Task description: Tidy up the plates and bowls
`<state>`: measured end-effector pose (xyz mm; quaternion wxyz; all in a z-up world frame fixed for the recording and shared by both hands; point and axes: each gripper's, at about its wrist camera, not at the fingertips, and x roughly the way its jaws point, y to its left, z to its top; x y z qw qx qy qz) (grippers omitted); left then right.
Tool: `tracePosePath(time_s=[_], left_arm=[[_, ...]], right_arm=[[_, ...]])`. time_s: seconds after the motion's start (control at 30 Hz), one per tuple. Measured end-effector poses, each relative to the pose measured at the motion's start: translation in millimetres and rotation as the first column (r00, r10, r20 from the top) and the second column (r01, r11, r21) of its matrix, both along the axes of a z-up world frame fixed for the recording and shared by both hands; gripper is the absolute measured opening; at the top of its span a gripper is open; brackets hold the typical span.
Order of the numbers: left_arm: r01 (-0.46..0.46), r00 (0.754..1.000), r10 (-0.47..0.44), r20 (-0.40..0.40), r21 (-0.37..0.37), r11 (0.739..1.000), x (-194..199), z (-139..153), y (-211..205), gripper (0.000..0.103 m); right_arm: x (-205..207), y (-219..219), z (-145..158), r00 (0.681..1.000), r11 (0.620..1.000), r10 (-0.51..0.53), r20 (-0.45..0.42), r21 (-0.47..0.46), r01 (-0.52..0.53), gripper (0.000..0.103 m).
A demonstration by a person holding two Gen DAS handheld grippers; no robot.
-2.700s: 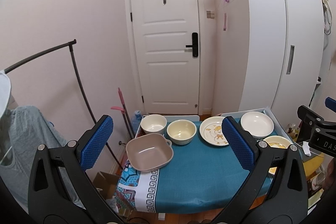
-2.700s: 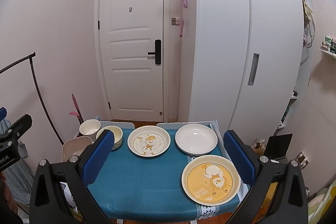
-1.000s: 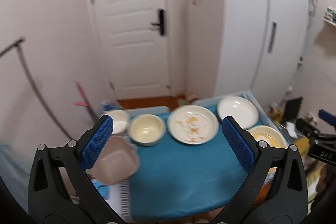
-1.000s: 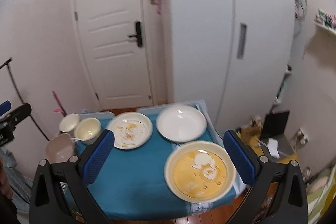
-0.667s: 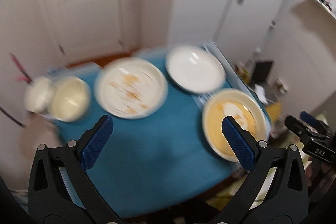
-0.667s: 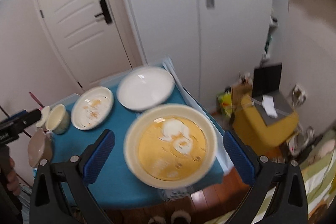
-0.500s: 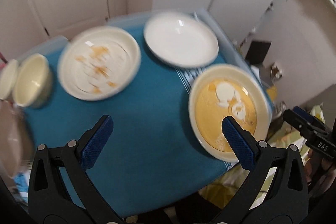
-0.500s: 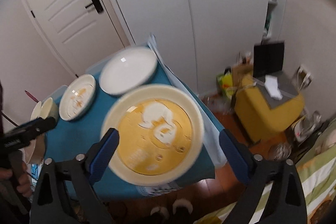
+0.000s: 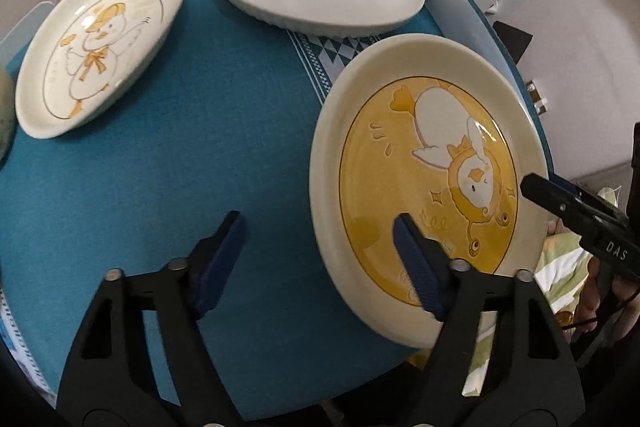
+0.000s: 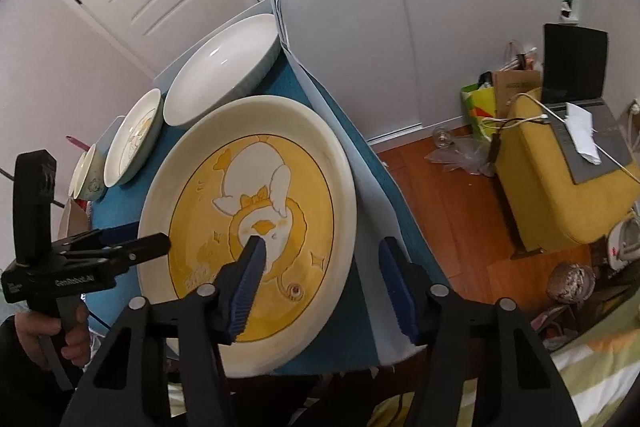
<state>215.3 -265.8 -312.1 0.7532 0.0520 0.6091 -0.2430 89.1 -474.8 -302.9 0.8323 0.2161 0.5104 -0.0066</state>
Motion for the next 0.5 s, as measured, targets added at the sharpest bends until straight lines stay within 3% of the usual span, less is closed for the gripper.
tracePosePath(time_s=[0.07,0.1,0.23,0.3,0.5], left_arm=[[0.001,1.000,-0.001,0.010,0.008,1.000,1.7,-2.9,-3.0,0.060],[0.004,1.000,-0.004,0.009,0.008,1.000,2.3,-3.8,-4.0,0.052],[0.013,1.000,-0.013,-0.012,-0.026,1.000,4.0,-4.0,-5.5,0.018],[0.016,1.000,-0.016,-0.007,-0.021,1.000,2.8,-4.2,-7.2,0.019],[0.033,0.999,-0.034,0.033,0.016,0.999,-1.9,-2.7,-15.7,0.019]], right_arm=[[5.6,-0.9,-2.7,1.000,1.000,0.022,0.001,0.000,-0.022,0.042],[7.7,-1.5,-4.0,1.000,1.000,0.030,0.001,0.002,-0.030,0.034],[14.1,-4.9,-8.0,0.999,0.999,0.044,-0.004,0.002,-0.044,0.021],[15.0,-6.9,-9.5,0.999,0.999,0.044,-0.011,-0.007,-0.044,0.014],[16.1,-10.5,-10.0,0.999,0.999,0.051,-0.015,-0.014,-0.052,0.011]])
